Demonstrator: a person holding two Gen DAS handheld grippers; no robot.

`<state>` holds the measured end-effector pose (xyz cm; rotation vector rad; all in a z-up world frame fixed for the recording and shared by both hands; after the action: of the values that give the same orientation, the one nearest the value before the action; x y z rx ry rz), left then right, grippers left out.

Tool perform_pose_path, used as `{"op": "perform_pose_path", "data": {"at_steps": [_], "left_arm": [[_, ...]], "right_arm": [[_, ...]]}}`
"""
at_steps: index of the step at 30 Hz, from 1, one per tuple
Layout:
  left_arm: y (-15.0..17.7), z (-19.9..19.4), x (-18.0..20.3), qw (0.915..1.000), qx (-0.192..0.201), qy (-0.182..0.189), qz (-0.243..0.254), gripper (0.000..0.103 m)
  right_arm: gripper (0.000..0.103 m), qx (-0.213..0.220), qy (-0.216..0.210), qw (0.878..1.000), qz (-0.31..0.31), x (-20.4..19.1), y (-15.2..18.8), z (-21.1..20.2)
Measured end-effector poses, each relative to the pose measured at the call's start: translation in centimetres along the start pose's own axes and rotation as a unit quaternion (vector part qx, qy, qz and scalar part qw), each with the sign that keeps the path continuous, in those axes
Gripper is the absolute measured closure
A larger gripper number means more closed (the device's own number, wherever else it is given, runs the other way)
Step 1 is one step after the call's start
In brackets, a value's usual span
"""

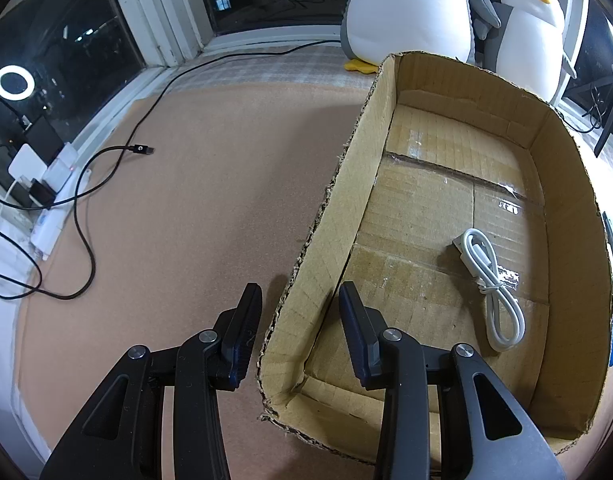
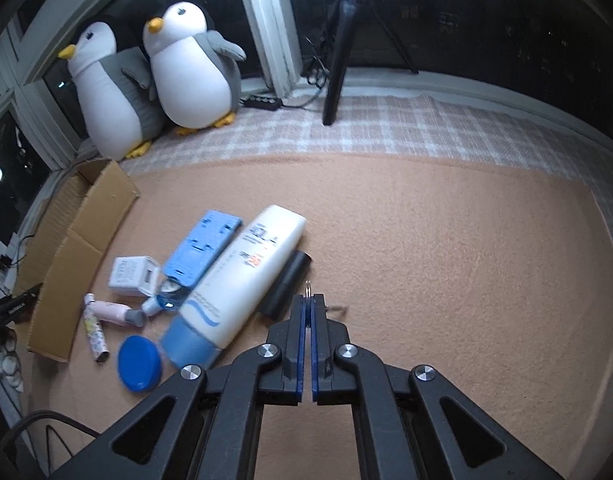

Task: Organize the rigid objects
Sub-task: 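Grasp the key ring with the right tool and release it into the box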

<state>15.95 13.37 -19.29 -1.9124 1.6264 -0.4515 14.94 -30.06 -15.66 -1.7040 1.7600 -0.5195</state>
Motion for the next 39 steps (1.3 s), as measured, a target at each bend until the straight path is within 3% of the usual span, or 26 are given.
{"op": "perform_pose_path", "data": {"at_steps": [7, 16, 26, 39], "left_arm": [[0.1, 0.0, -0.1, 1.0, 0.002, 0.004, -0.003, 0.066], [0.1, 0.1, -0.3, 0.9999, 0.006, 0.013, -0.006, 0.066], [0.1, 0.1, -0.5, 0.9997, 0.008, 0.021, -0.01, 0.066], [0.1, 0.1, -0.5, 0.9996, 0.009, 0.022, -0.014, 0.066]], "right_arm": [[0.101, 0.031, -0.046, 0.998, -0.016, -4.8, -2.2, -3.1], [0.101, 0.054, -0.132, 0.988, -0.063, -15.1, -3.9, -4.8], [0.101, 0.027, -0.195, 0.973, -0.118, -24.7, -2.3, -3.4], [0.101, -0.02, -0.222, 0.963, -0.149, -30.5, 0.8, -0.1]]}}
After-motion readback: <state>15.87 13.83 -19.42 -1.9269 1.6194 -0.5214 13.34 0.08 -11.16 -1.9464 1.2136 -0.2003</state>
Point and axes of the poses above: each gripper's, at about its wrist camera, not at the fingertips, and z roughly the way its jaws point, x to its right, y to its underside, the point moved 4 cm from there along z, roughly the way its jaws point, and after that the axes turned 10 degrees about x, right-handed, at the moved point
